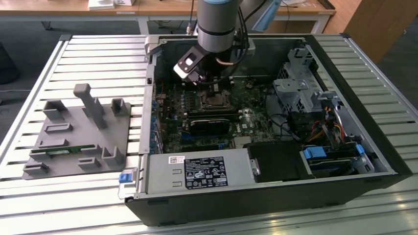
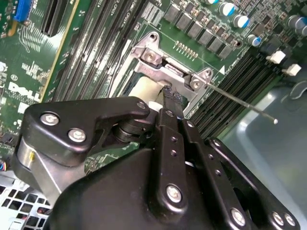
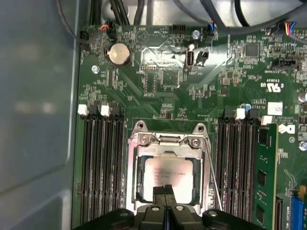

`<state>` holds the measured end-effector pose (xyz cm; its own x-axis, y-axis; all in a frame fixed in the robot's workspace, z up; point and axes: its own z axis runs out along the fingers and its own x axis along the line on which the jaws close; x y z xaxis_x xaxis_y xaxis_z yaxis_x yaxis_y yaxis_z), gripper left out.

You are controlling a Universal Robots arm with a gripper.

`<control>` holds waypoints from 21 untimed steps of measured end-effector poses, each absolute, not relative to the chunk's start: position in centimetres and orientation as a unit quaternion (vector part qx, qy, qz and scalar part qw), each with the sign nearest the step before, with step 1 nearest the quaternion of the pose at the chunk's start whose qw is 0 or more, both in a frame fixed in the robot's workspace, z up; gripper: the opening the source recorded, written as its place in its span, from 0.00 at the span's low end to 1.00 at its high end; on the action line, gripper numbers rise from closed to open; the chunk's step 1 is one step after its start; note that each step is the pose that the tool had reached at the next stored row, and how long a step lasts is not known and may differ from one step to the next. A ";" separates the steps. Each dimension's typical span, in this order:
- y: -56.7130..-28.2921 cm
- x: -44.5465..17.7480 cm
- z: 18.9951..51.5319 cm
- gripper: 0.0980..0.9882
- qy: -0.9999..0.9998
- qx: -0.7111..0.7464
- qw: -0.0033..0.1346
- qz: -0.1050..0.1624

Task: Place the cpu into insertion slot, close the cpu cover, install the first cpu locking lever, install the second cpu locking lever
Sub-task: 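Close the cpu cover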

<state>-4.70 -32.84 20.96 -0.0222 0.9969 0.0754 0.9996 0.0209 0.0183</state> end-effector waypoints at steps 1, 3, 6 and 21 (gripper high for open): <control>-32.8 -4.8 20.9 0.01 -0.714 -0.699 0.021 -0.033; -32.8 -4.9 20.7 0.01 -0.714 -0.699 0.021 -0.033; -32.8 -4.9 20.5 0.01 -0.714 -0.699 0.021 -0.033; -32.8 -5.1 20.0 0.01 -0.714 -0.699 0.021 -0.034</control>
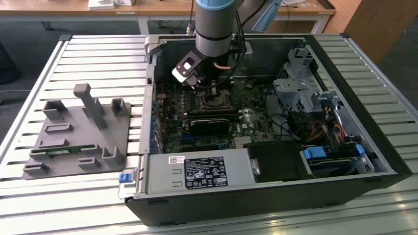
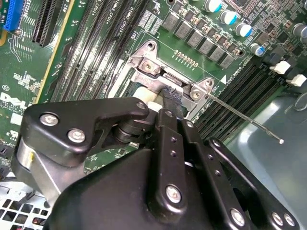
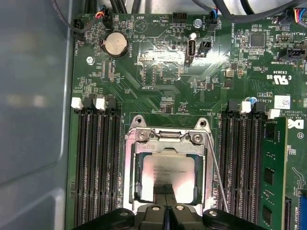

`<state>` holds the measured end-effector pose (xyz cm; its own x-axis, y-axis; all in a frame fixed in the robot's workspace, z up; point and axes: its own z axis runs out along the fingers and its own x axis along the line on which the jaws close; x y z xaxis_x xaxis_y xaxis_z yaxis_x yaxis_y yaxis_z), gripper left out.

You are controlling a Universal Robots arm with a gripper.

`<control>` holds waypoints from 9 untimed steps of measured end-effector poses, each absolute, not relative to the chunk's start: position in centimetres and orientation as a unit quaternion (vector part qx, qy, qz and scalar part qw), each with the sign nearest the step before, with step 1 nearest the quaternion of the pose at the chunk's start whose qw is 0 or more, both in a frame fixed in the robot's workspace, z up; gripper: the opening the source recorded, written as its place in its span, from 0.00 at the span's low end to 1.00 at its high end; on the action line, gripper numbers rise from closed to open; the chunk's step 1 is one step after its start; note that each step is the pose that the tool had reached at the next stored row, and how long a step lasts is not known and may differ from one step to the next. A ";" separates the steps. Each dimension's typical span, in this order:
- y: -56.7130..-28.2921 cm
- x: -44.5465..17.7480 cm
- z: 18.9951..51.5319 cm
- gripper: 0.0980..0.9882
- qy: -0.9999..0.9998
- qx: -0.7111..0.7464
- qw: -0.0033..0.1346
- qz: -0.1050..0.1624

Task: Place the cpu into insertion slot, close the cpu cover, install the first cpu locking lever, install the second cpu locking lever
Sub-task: 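Close the cpu cover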

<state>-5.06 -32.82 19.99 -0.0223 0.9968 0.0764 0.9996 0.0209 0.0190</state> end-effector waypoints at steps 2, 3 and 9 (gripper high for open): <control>-32.8 -5.1 20.5 0.01 -0.714 -0.699 0.021 -0.033; -32.8 -5.1 20.7 0.01 -0.714 -0.699 0.021 -0.033; -32.8 -4.7 21.0 0.01 -0.714 -0.699 0.021 -0.032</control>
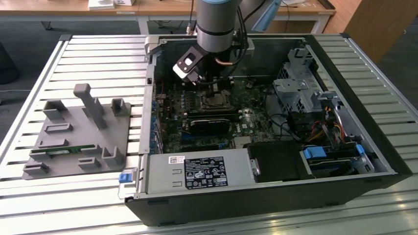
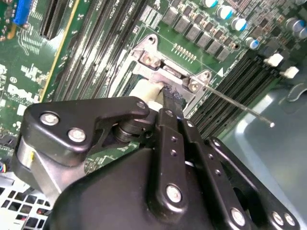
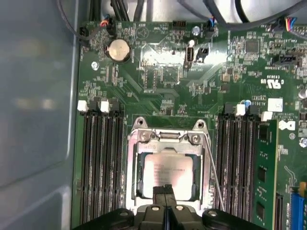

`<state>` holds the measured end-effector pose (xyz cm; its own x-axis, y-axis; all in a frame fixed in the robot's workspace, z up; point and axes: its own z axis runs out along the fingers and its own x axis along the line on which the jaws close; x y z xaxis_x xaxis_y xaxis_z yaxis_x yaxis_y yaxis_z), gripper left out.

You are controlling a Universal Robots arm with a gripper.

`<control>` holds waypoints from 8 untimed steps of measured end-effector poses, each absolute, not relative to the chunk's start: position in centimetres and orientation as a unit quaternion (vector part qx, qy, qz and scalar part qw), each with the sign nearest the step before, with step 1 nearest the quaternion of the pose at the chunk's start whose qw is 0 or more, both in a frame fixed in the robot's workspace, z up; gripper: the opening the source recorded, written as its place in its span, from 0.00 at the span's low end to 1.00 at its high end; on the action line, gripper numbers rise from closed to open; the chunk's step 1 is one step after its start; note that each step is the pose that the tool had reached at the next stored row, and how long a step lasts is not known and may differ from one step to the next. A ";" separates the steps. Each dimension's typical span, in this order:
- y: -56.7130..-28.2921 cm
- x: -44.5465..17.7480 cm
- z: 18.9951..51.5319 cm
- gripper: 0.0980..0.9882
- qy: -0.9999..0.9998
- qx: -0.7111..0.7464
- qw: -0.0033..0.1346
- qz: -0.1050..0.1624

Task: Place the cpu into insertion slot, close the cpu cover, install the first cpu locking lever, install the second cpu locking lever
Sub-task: 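Close the cpu cover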

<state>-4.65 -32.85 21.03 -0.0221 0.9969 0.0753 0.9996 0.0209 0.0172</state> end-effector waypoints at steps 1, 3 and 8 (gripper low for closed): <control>-32.8 -4.5 21.0 0.01 -0.714 -0.699 0.021 -0.032; -32.9 -4.2 21.0 0.01 -0.714 -0.699 0.021 -0.032; -32.9 -3.7 21.0 0.01 -0.714 -0.699 0.021 -0.032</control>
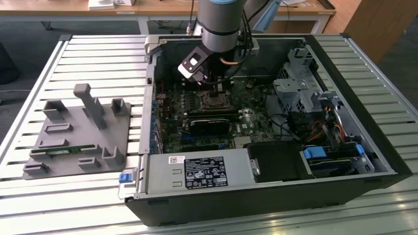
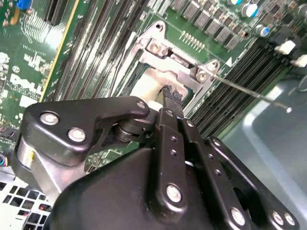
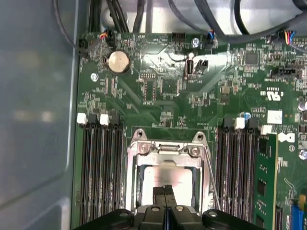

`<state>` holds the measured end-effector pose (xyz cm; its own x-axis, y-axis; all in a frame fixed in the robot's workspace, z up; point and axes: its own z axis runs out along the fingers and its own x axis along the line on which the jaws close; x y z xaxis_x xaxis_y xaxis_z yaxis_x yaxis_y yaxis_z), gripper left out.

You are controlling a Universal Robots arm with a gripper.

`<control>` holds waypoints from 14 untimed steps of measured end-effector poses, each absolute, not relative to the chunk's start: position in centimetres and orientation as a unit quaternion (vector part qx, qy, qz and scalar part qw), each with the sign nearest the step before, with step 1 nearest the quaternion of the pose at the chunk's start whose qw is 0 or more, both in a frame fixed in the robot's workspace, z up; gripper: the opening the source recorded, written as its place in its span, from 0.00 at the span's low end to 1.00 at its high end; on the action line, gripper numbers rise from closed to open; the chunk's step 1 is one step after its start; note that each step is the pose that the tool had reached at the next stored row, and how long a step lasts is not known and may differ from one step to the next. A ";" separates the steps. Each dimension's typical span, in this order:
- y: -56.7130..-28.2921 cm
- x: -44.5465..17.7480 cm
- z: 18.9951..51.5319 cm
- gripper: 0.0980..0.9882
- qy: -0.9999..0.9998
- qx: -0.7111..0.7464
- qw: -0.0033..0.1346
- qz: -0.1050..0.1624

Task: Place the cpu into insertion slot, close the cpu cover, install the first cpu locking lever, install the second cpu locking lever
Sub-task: 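Close the cpu cover, then install the first cpu locking lever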

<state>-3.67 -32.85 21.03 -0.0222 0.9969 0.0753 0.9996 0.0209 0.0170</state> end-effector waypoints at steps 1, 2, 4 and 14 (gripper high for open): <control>-32.9 -3.6 21.0 0.01 -0.714 -0.699 0.021 -0.032; -32.8 -3.5 21.0 0.01 -0.714 -0.699 0.021 -0.032; -32.9 -3.3 21.0 0.01 -0.714 -0.699 0.021 -0.032; -32.8 -3.2 21.3 0.01 -0.714 -0.699 0.021 -0.032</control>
